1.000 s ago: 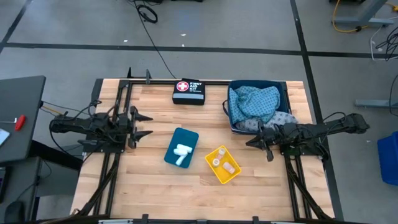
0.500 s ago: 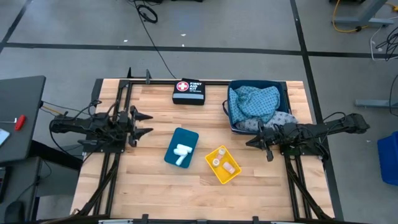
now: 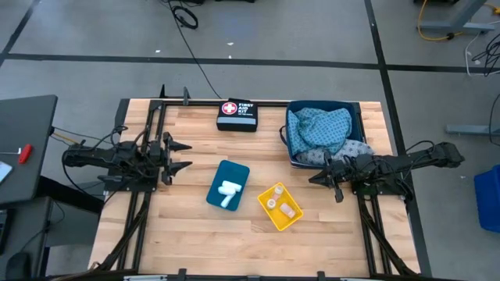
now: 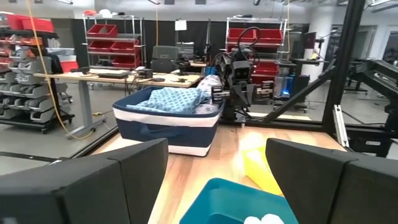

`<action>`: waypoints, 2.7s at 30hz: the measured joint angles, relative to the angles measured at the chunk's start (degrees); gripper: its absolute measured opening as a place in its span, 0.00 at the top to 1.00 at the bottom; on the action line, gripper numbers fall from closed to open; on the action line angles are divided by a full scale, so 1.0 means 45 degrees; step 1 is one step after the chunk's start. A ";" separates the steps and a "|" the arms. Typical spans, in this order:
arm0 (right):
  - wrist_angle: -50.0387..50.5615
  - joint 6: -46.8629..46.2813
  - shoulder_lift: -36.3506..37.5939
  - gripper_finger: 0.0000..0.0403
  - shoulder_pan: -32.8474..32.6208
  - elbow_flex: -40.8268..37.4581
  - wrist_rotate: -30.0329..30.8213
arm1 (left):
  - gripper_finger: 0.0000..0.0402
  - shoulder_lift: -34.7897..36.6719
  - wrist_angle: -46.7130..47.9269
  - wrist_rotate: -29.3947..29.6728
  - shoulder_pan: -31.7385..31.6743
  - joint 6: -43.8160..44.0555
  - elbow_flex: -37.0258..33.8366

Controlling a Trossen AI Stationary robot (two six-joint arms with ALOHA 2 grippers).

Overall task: Pick & place medical supplies in basket/bin
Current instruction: Return to Home Position

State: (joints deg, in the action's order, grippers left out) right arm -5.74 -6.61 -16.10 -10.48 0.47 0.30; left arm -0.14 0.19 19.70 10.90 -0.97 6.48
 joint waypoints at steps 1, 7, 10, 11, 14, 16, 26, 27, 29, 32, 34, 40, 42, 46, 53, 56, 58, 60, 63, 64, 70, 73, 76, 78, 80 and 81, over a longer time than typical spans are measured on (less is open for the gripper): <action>0.0000 0.0005 0.0000 0.93 0.0000 0.0000 0.0000 | 0.32 -0.0001 0.0000 -0.0007 0.0000 -0.0004 0.0000; 0.0000 0.0097 0.0000 0.93 0.0000 0.0000 -0.0002 | 0.33 -0.0005 -0.0349 -0.0063 0.0000 0.0468 -0.0009; 0.0001 0.0102 0.0000 0.93 0.0000 0.0000 -0.0001 | 0.33 0.0000 -0.0596 0.0191 0.0000 0.1058 0.0000; 0.0004 0.0097 0.0000 0.93 0.0000 0.0000 0.0000 | 0.33 -0.0005 -0.0526 0.0216 -0.0005 0.1069 -0.0002; 0.0005 0.0097 -0.0005 0.93 0.0000 0.0000 -0.0003 | 0.33 -0.0005 -0.0525 0.0224 0.0000 0.1009 -0.0005; 0.0003 0.0100 -0.0005 0.93 0.0000 0.0000 -0.0003 | 0.33 -0.0005 -0.0510 0.0274 -0.0001 0.0756 -0.0005; 0.0000 0.0102 -0.0003 0.93 0.0000 0.0000 -0.0005 | 0.33 -0.0005 -0.0493 -0.0014 0.0010 0.0717 -0.0005; 0.0005 0.0102 -0.0005 0.93 0.0000 0.0000 -0.0005 | 0.33 -0.0005 -0.0459 -0.0379 0.0018 0.0463 -0.0005; 0.0005 0.0107 -0.0005 0.93 0.0000 0.0000 -0.0005 | 0.33 0.0000 -0.0444 -0.1153 0.0071 0.0053 -0.0005; 0.0005 0.0102 -0.0005 0.93 0.0000 0.0000 -0.0005 | 0.33 0.0000 -0.0452 -0.1480 0.0112 -0.0243 -0.0005; 0.0005 0.0103 -0.0001 0.93 0.0000 0.0000 -0.0005 | 0.33 0.0000 -0.0381 -0.1379 0.0112 -0.0349 -0.0005; 0.0005 0.0107 -0.0005 0.93 0.0000 0.0000 -0.0005 | 0.33 -0.0206 -0.0031 -0.1383 0.0112 -0.0418 -0.0009; 0.0005 0.0107 -0.0005 0.93 0.0000 0.0000 -0.0005 | 0.33 -0.0219 0.0044 -0.1383 0.0107 -0.0371 -0.0005; 0.0005 0.0107 -0.0005 0.93 0.0000 0.0000 -0.0005 | 0.33 -0.0219 0.0015 -0.1383 0.0112 -0.0368 -0.0005; 0.0005 0.0107 -0.0005 0.93 0.0000 0.0000 -0.0005 | 0.33 -0.0219 0.0019 -0.1387 0.0112 -0.0366 -0.0005; 0.0005 0.0107 -0.0005 0.93 0.0000 0.0000 -0.0005 | 0.32 -0.0219 0.0016 -0.1383 0.0112 -0.0366 -0.0005; 0.0005 0.0107 -0.0005 0.93 0.0000 0.0000 -0.0005 | 0.32 -0.0219 0.0019 -0.1383 0.0112 -0.0366 -0.0005; 0.0005 0.0107 -0.0005 0.93 0.0000 0.0000 -0.0005 | 0.32 -0.0219 0.0015 -0.1383 0.0112 -0.0366 -0.0005; 0.0005 0.0107 -0.0005 0.93 0.0000 0.0000 -0.0005 | 0.32 -0.0219 0.0016 -0.1383 0.0112 -0.0366 -0.0005; 0.0005 0.0107 -0.0005 0.93 0.0000 0.0000 -0.0005 | 0.32 -0.0219 0.0019 -0.1383 0.0112 -0.0366 -0.0005; 0.0005 0.0107 -0.0005 0.93 0.0000 0.0000 -0.0005 | 0.32 -0.0219 0.0019 -0.1383 0.0112 -0.0366 -0.0005; 0.0005 0.0107 -0.0005 0.93 0.0000 0.0000 -0.0007 | 0.32 -0.0222 0.0016 -0.1383 0.0112 -0.0366 -0.0005; 0.0005 0.0107 -0.0005 0.93 0.0000 0.0000 -0.0005 | 0.32 -0.0222 0.0016 -0.1383 0.0112 -0.0366 -0.0005; 0.0005 0.0107 -0.0005 0.93 0.0000 0.0000 -0.0005 | 0.32 -0.0222 0.0019 -0.1383 0.0112 -0.0366 -0.0005; 0.0005 0.0107 -0.0005 0.93 0.0000 0.0000 -0.0005 | 0.32 -0.0223 0.0019 -0.1385 0.0112 -0.0366 -0.0005; 0.0005 0.0107 -0.0005 0.93 0.0000 0.0000 -0.0005 | 0.32 -0.0223 0.0019 -0.1383 0.0112 -0.0366 -0.0005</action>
State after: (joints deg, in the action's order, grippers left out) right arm -5.72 -6.13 -16.12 -10.48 0.47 0.27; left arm -1.15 0.27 13.47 11.40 -2.61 6.46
